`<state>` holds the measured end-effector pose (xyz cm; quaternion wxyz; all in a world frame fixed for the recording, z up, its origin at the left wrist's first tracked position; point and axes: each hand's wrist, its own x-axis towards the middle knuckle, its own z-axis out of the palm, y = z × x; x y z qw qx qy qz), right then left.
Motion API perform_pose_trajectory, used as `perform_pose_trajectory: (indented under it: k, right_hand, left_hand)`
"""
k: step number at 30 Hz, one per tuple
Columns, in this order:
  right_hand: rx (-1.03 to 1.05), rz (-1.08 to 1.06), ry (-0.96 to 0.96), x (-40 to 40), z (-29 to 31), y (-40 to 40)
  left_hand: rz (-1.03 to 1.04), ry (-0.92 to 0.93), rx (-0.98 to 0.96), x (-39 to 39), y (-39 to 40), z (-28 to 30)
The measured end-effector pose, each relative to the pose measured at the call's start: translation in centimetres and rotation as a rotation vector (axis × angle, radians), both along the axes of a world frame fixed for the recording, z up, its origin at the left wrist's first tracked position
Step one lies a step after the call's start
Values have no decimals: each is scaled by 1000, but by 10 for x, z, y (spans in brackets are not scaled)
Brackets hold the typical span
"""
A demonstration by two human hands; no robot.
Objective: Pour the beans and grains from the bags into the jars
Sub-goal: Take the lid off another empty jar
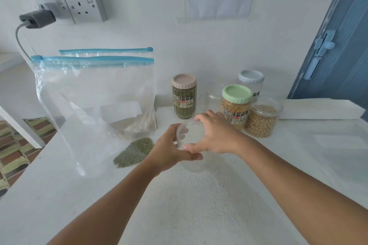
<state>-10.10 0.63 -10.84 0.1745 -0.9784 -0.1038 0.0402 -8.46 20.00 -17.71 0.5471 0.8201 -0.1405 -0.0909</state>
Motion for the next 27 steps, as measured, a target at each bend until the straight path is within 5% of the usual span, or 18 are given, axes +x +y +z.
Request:
perform_pose_trajectory:
  k: [10,16,23,27]
  right_hand:
    - [-63,131,212,3,23,-11]
    - [-218,38,62,0,26,2]
    - [-190,123,287,2,40,5]
    - [-384,-18,44,-3,34,11]
  left_hand:
    - [-72,61,-6,3,2,1]
    - [-80,74,0,4,3,2]
    - [-92,86,-1,4,3,2]
    - [-96,92,-23,4,3,1]
